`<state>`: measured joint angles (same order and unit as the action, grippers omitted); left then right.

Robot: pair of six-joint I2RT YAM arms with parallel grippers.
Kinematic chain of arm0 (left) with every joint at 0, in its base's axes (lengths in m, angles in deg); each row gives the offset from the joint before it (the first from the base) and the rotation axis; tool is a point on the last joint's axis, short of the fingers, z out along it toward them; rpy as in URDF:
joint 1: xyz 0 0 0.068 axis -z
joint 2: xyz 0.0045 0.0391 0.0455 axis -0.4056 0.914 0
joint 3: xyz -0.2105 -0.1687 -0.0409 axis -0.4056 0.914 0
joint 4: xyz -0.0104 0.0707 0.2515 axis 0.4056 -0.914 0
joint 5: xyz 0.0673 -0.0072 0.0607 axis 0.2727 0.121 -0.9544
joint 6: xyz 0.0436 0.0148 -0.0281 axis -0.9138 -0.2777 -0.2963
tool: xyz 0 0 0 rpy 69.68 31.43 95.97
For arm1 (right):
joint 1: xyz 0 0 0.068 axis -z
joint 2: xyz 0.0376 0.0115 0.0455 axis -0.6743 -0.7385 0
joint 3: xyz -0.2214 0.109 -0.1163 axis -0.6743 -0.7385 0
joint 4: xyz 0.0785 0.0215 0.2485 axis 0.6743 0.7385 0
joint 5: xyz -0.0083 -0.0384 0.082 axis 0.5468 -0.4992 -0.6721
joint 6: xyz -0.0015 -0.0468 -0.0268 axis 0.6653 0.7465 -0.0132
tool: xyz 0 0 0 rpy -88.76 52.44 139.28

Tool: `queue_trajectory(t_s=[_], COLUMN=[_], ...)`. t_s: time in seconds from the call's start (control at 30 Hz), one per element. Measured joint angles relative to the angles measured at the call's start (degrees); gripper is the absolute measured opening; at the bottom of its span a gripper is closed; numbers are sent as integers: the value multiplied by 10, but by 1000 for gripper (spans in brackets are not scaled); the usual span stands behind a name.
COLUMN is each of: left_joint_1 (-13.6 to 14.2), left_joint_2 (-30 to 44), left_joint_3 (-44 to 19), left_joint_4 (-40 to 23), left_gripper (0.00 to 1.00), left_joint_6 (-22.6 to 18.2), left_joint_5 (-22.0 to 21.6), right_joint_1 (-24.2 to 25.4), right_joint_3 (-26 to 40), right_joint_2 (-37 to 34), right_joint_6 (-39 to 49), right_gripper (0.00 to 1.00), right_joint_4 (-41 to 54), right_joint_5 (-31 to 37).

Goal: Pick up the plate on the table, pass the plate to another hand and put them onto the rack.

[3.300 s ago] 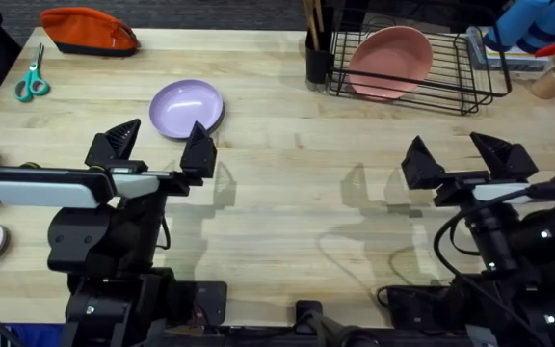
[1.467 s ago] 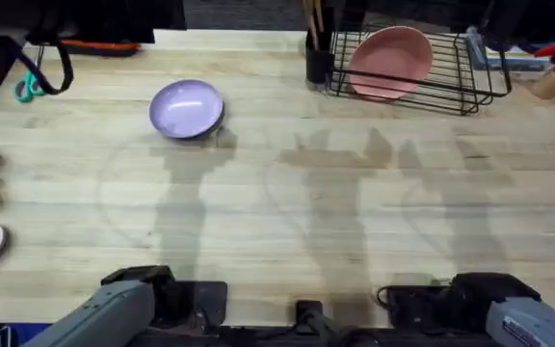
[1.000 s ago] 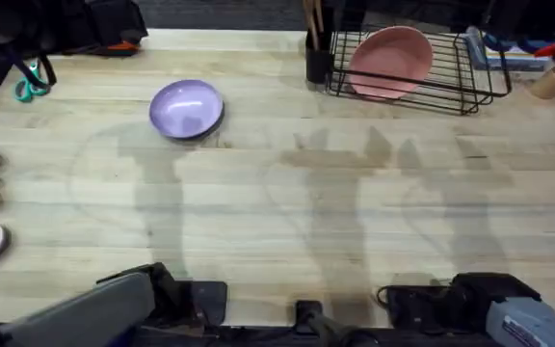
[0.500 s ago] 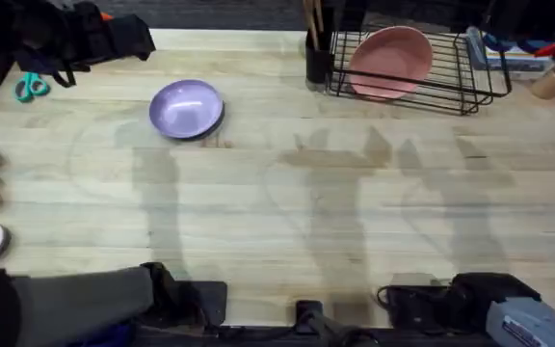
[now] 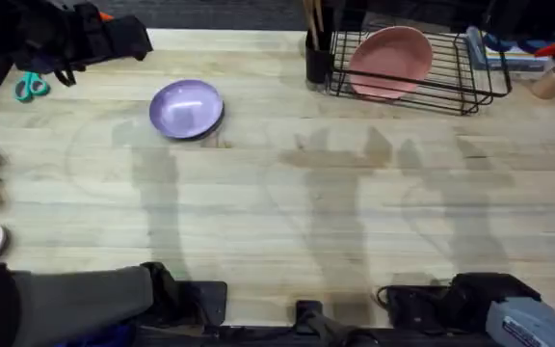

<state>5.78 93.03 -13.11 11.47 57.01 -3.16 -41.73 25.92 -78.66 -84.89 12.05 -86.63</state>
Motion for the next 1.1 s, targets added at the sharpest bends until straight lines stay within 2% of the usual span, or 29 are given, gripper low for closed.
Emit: queue_trajectory(t_s=[0.2,0.43,0.77,1.1], left_joint_1=[0,0,0,0], left_joint_2=[0,3,75,113], left_joint_3=[0,0,-1,-1], left_joint_4=[0,0,0,2], left_gripper=[999,995,995,995], left_joint_6=[0,0,0,0], left_joint_5=[-4,-30,-32,-33], right_joint_1=[0,0,0,0], right_joint_3=[0,1,1,1], right_joint_2=[0,-13,-21,-21], right_joint_6=[0,0,0,0], right_gripper=[998,998,998,998], right_joint_4=[0,-1,-1,-1], right_joint_5=[0,0,0,0])
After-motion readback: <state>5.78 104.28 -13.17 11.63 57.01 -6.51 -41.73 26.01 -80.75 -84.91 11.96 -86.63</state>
